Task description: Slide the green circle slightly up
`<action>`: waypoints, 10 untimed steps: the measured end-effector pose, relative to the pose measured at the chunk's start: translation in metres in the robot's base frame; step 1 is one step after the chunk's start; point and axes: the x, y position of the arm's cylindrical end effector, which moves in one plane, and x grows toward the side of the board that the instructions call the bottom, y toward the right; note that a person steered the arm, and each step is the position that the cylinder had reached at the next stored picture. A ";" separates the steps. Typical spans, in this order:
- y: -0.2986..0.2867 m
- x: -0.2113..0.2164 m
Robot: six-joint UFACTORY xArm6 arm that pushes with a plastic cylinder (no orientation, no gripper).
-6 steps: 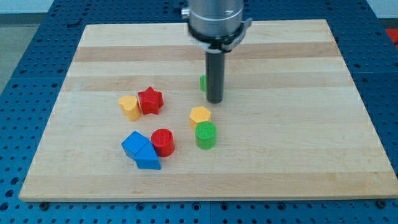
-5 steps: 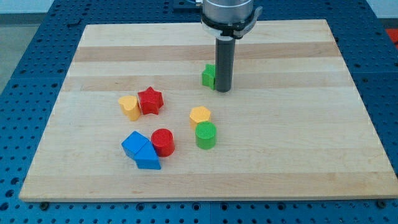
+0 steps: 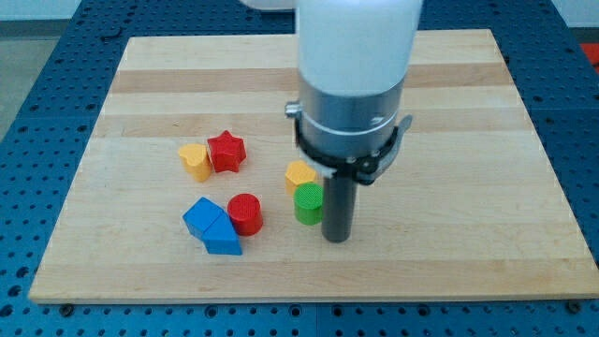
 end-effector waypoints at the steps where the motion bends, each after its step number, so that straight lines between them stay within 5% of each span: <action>1: -0.031 0.003; 7: 0.074 -0.068; 10: 0.062 -0.051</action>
